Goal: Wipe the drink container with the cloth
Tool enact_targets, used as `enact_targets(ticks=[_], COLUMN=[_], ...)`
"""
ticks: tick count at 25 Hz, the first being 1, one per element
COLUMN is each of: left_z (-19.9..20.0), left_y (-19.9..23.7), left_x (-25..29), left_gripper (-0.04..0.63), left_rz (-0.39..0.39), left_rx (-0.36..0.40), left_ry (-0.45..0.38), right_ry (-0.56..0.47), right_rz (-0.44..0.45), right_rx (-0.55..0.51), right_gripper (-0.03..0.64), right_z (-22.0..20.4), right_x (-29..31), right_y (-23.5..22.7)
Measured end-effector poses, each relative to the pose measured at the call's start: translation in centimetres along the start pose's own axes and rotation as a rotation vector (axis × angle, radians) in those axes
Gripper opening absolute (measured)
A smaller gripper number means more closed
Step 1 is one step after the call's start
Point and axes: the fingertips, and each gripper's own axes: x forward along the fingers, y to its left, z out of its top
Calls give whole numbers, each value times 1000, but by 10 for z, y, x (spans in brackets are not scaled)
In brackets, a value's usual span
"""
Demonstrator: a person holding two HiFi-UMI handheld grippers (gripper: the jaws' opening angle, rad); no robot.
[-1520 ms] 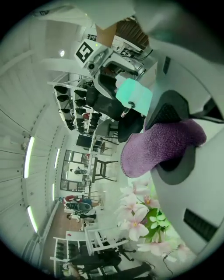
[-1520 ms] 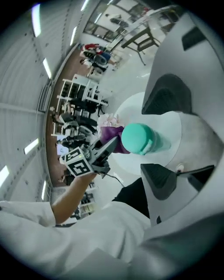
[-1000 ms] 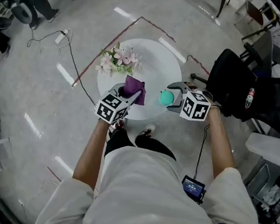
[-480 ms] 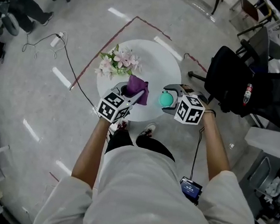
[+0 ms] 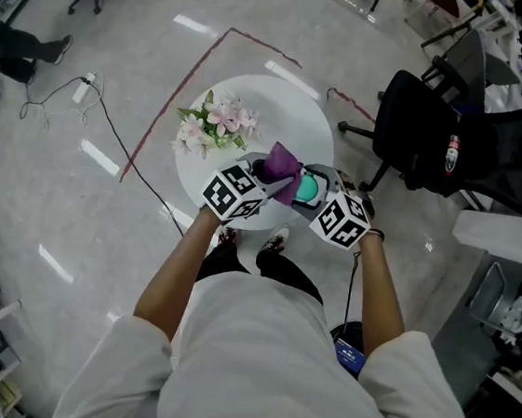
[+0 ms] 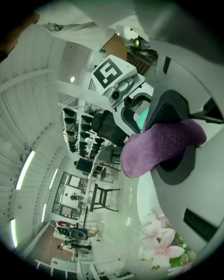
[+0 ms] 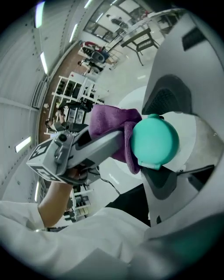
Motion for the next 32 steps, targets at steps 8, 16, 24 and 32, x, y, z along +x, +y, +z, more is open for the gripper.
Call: enact_targets(ticks=[8, 16, 24, 32], left_z=[-3, -32, -68, -119], left_y=[2, 10, 31, 55], left_x=[34, 58, 90, 127], left_gripper=[118, 118, 118, 118], left_rz=[-130, -226, -280, -171], left_rx=[0, 49, -9, -18], left_ry=[46, 112, 188, 312], right_ry=[34, 61, 61, 54], right_rz=[-205, -297, -349, -362], right_rx=[245, 366, 440, 460], right_gripper=[354, 353, 354, 354], right_z=[-10, -16, -16, -16], right_x=[-2, -2, -2, -1], right_y=[-3, -4, -9, -12])
